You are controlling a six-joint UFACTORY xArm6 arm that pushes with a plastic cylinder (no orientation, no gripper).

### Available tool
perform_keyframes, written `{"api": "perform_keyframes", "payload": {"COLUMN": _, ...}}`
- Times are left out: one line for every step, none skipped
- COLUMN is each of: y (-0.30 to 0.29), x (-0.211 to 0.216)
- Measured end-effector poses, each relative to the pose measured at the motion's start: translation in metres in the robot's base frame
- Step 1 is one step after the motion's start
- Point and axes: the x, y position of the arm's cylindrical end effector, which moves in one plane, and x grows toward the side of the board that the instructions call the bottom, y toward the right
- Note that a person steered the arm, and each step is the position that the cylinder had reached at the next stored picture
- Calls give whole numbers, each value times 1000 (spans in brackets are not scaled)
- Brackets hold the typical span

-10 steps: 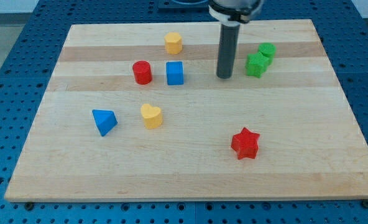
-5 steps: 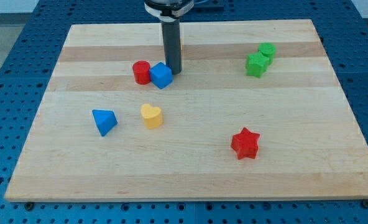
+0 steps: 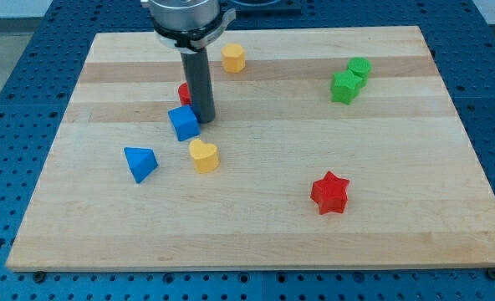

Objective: Slide the blue cube above the blue triangle

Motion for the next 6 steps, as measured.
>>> {"api": "perform_keyframes", "payload": {"y": -19, "x": 5}}
{"api": "perform_keyframes", "payload": {"y": -38, "x": 16}}
{"api": "perform_keyframes", "payload": {"y": -42, "x": 24}}
{"api": "perform_keyframes", "payload": {"y": -44, "x": 29}}
{"api": "perform_keyframes", "payload": {"y": -49, "x": 40}}
{"api": "perform_keyframes", "payload": {"y": -51, "x": 53}}
